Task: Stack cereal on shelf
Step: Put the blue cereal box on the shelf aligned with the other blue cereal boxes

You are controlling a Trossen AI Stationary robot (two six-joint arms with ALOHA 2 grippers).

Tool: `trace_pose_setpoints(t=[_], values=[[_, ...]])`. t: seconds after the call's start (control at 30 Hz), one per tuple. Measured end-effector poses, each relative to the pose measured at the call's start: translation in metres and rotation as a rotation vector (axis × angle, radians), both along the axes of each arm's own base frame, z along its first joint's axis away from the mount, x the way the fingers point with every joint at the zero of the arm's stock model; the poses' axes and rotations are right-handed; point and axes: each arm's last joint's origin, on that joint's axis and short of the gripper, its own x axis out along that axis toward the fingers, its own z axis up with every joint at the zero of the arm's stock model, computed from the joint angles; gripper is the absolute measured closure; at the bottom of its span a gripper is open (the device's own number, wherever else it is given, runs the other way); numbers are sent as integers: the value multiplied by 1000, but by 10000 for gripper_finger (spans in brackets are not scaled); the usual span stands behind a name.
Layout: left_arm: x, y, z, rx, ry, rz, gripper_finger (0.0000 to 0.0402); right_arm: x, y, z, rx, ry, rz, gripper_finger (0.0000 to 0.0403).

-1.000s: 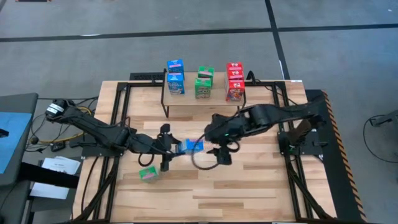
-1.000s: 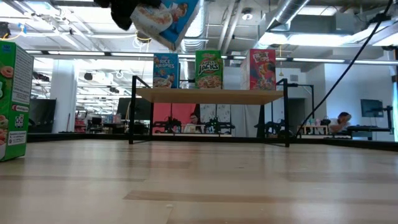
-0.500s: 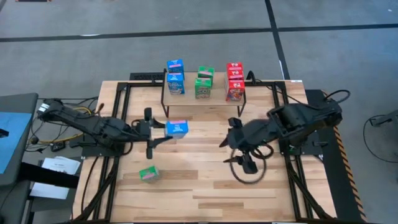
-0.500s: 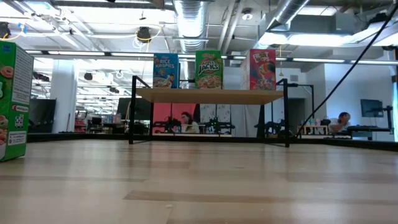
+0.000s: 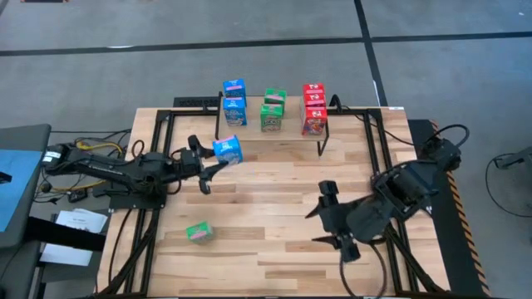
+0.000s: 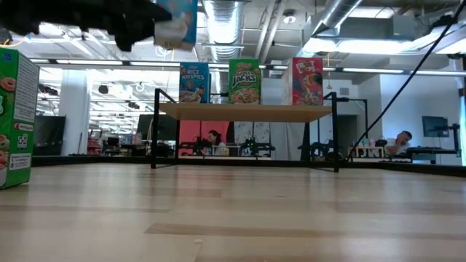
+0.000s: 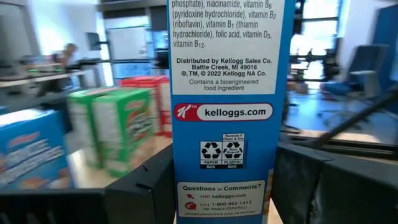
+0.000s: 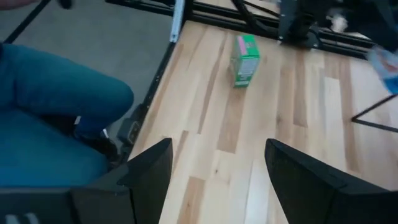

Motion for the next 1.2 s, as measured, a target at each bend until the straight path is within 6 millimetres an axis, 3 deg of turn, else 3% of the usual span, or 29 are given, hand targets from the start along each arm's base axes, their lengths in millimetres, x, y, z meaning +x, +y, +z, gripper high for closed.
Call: trace_pose_setpoints(t=[0.13, 0.63, 1.2], values=[[1, 15, -11, 1, 31, 69, 219, 1, 6, -3, -5, 6, 15, 122], [-2, 64, -15, -9, 45, 96, 219, 4, 4, -5, -10, 12, 3, 122], [18, 96, -42, -67, 124, 90, 219, 5, 2, -5, -14, 15, -2, 122]])
